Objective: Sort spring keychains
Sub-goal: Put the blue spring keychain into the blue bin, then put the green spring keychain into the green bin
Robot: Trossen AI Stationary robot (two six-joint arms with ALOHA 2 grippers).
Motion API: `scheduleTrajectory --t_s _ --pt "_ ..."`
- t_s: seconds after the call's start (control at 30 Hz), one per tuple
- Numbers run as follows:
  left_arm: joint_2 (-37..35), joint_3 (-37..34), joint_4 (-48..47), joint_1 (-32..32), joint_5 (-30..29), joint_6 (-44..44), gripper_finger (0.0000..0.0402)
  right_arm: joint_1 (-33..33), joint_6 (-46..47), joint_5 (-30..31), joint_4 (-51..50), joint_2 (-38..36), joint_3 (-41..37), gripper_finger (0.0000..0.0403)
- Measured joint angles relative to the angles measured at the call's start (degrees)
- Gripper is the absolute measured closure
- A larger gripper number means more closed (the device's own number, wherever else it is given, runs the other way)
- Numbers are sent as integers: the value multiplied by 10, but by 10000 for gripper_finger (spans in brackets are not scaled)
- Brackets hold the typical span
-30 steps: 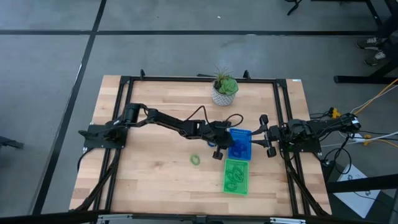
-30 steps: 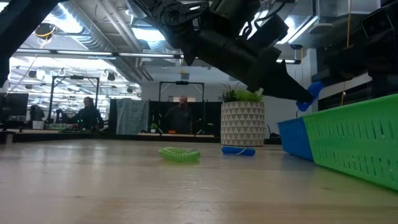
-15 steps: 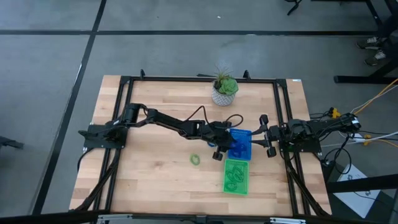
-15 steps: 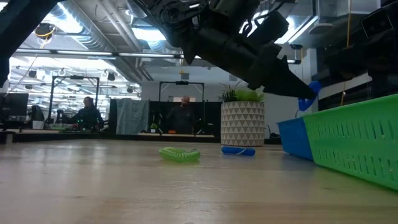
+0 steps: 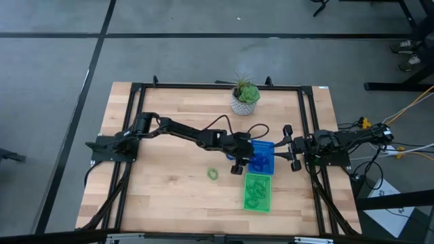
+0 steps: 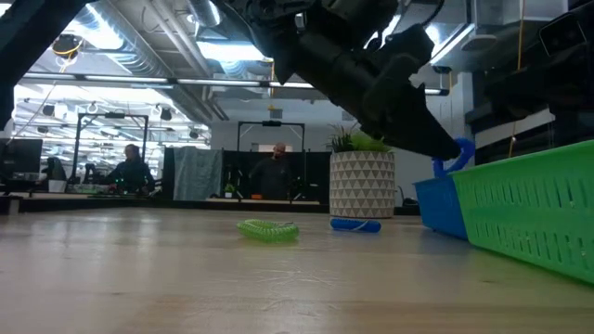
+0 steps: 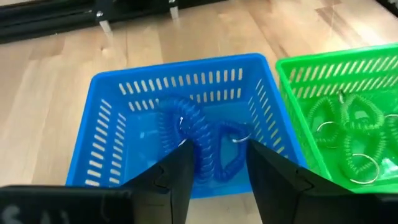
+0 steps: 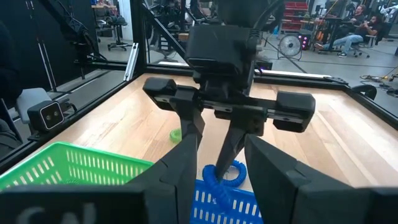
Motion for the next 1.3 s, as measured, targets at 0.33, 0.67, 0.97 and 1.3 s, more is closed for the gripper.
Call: scheduleTrajectory --t_s 0.33,0.67,0.97,1.3 --pt "0 0 34 0 -4 0 258 0 0 0 0 0 0 267" --pt "-21 0 -46 -4 -12 72 265 0 0 0 0 0 0 267" --pt "-62 -2 -173 -14 -7 85 266 0 0 0 0 0 0 267" --pt "-61 -2 -315 -50 -7 98 288 0 0 0 0 0 0 267"
